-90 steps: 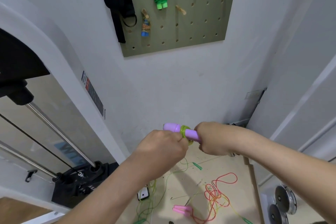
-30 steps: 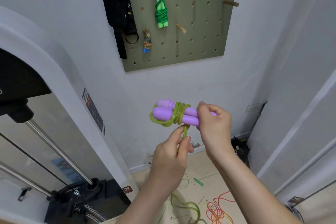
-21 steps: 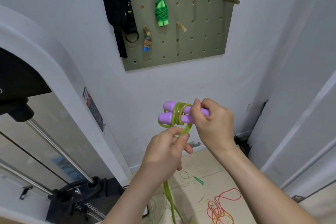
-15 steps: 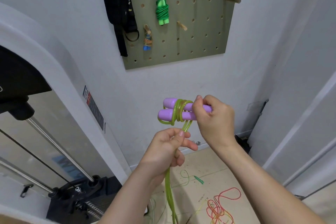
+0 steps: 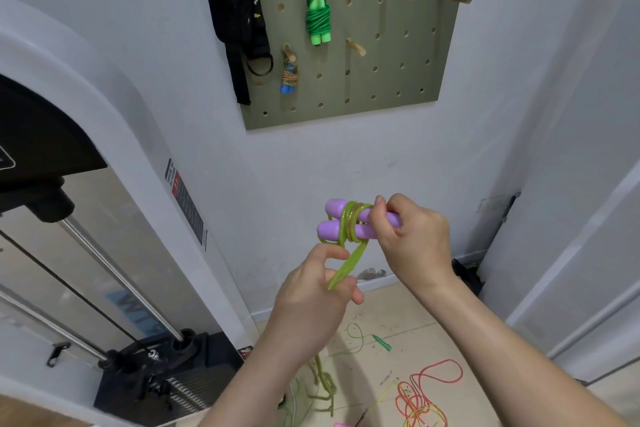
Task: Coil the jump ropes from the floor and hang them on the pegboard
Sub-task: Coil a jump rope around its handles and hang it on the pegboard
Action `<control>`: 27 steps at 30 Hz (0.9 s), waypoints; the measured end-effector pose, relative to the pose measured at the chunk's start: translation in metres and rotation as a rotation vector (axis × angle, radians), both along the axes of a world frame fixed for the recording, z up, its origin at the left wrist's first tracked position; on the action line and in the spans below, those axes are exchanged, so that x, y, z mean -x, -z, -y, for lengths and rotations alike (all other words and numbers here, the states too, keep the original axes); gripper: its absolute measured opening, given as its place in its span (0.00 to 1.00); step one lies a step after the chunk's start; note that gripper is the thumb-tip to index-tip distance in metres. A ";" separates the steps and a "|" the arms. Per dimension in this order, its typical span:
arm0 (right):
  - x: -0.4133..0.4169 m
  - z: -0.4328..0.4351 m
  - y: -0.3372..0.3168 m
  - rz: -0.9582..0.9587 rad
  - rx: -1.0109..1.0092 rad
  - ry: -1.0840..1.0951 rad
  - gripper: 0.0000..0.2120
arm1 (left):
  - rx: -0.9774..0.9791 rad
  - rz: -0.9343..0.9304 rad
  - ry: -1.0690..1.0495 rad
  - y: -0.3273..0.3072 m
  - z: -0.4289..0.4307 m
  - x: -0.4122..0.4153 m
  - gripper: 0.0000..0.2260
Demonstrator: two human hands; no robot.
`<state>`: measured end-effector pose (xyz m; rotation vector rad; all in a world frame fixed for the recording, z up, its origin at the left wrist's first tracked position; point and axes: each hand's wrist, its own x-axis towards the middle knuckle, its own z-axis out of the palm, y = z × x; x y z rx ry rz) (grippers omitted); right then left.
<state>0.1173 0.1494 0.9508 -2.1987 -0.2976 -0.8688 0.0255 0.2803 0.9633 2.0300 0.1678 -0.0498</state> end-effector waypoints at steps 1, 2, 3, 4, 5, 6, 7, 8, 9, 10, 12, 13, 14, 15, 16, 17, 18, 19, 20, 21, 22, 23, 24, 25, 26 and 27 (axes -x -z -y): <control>-0.001 0.000 0.000 0.039 0.048 0.004 0.20 | -0.270 0.080 0.022 0.001 -0.001 -0.001 0.11; -0.001 0.001 -0.002 0.079 0.089 0.011 0.20 | -0.525 0.166 0.024 -0.001 -0.003 -0.001 0.13; -0.001 0.001 -0.006 0.108 0.114 0.019 0.20 | -0.719 0.272 0.020 0.000 -0.004 -0.001 0.15; -0.001 0.001 -0.010 0.129 0.132 0.025 0.20 | -0.870 0.353 0.050 0.001 -0.005 -0.003 0.17; -0.002 0.002 -0.013 0.147 0.158 0.024 0.20 | -0.960 0.439 0.073 0.005 -0.006 -0.004 0.19; -0.001 0.003 -0.015 0.156 0.194 0.015 0.19 | -1.024 0.492 0.103 0.006 -0.008 -0.006 0.20; 0.000 0.005 -0.016 0.156 0.236 -0.005 0.18 | -1.050 0.525 0.117 0.005 -0.010 -0.007 0.19; 0.001 0.007 -0.017 0.151 0.281 -0.035 0.18 | -1.052 0.550 0.125 0.004 -0.013 -0.009 0.19; 0.001 0.009 -0.018 0.149 0.330 -0.075 0.17 | -1.061 0.579 0.145 0.002 -0.017 -0.010 0.17; 0.002 0.012 -0.019 0.147 0.385 -0.125 0.17 | -1.067 0.627 0.174 -0.004 -0.020 -0.010 0.15; 0.004 0.016 -0.025 0.127 0.506 -0.241 0.17 | -1.059 0.733 0.246 -0.012 -0.028 -0.012 0.05; 0.005 0.018 -0.029 0.098 0.570 -0.299 0.17 | -1.060 0.771 0.278 -0.017 -0.032 -0.013 0.03; 0.008 0.020 -0.036 0.056 0.634 -0.354 0.17 | -1.062 0.780 0.310 -0.022 -0.035 -0.015 0.07; 0.011 0.021 -0.042 0.004 0.689 -0.401 0.18 | -1.064 0.781 0.334 -0.026 -0.037 -0.016 0.10; 0.015 0.021 -0.049 -0.057 0.724 -0.447 0.18 | -1.050 0.772 0.362 -0.031 -0.040 -0.017 0.10; 0.018 0.021 -0.056 -0.124 0.728 -0.496 0.19 | -1.019 0.776 0.398 -0.033 -0.043 -0.018 0.10; 0.020 0.021 -0.062 -0.203 0.692 -0.551 0.19 | -0.955 0.754 0.437 -0.034 -0.045 -0.019 0.10; 0.021 0.022 -0.067 -0.293 0.616 -0.616 0.20 | -0.858 0.729 0.471 -0.035 -0.046 -0.021 0.10; 0.021 0.023 -0.072 -0.375 0.527 -0.684 0.20 | -0.725 0.679 0.494 -0.038 -0.046 -0.021 0.08; 0.022 0.024 -0.078 -0.444 0.445 -0.741 0.20 | -0.548 0.601 0.497 -0.040 -0.045 -0.023 0.07; 0.023 0.024 -0.084 -0.506 0.377 -0.785 0.20 | -0.321 0.502 0.481 -0.043 -0.044 -0.024 0.05; 0.025 0.024 -0.089 -0.566 0.313 -0.821 0.20 | -0.111 0.387 0.480 -0.044 -0.043 -0.023 0.04; 0.027 0.024 -0.093 -0.620 0.246 -0.851 0.20 | 0.058 0.297 0.488 -0.045 -0.041 -0.023 0.05; 0.029 0.024 -0.095 -0.666 0.175 -0.883 0.21 | 0.179 0.243 0.510 -0.048 -0.040 -0.022 0.06; 0.031 0.024 -0.098 -0.709 0.101 -0.917 0.22 | 0.294 0.208 0.551 -0.049 -0.037 -0.021 0.06; 0.033 0.023 -0.099 -0.748 0.017 -0.945 0.22 | 0.404 0.191 0.573 -0.045 -0.034 -0.022 0.08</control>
